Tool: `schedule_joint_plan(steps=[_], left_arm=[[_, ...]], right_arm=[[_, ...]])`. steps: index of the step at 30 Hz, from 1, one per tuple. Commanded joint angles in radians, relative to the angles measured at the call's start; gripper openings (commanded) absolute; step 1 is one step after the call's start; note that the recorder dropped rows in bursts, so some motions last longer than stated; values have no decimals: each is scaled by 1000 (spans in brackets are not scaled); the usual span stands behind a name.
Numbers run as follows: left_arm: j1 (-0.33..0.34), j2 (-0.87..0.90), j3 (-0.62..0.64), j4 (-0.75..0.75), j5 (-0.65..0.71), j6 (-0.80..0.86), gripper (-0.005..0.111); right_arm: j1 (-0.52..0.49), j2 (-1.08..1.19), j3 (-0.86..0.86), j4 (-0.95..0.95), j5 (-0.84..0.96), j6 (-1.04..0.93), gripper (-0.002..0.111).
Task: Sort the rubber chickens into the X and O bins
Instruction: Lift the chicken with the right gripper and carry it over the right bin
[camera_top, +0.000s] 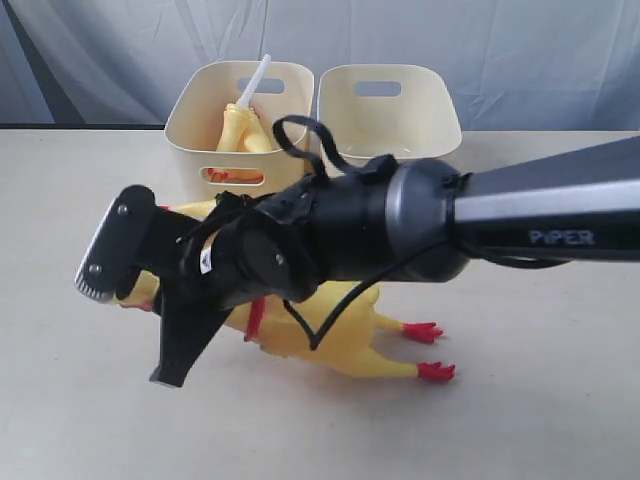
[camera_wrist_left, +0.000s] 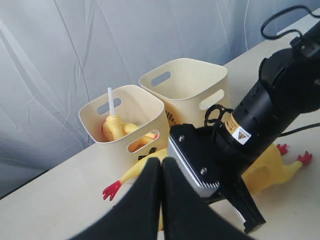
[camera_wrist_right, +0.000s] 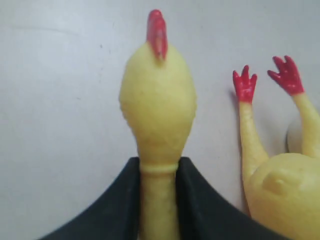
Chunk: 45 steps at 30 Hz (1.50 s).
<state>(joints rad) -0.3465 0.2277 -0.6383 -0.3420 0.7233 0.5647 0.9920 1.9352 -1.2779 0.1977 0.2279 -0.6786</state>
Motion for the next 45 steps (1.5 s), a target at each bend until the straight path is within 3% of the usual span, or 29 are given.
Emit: schedule_joint_plan(steps=[1, 12, 18, 29, 37, 45], left_arm=[[4, -7, 6, 3, -9, -4, 0], [4, -7, 6, 3, -9, -4, 0], [4, -7, 6, 3, -9, -4, 0], [4, -7, 6, 3, -9, -4, 0], [4, -7, 6, 3, -9, -4, 0], [4, -7, 6, 3, -9, -4, 0]], right_arm=[[-2, -118, -4, 88, 9, 3, -1], [-10, -374, -4, 100, 58, 140, -1], [-83, -477, -2, 100, 107, 245, -1], [-208, -695, -2, 100, 235, 247, -1], [-384, -867, -2, 100, 179, 267, -1], [-569, -897, -2, 100, 20, 428, -1]])
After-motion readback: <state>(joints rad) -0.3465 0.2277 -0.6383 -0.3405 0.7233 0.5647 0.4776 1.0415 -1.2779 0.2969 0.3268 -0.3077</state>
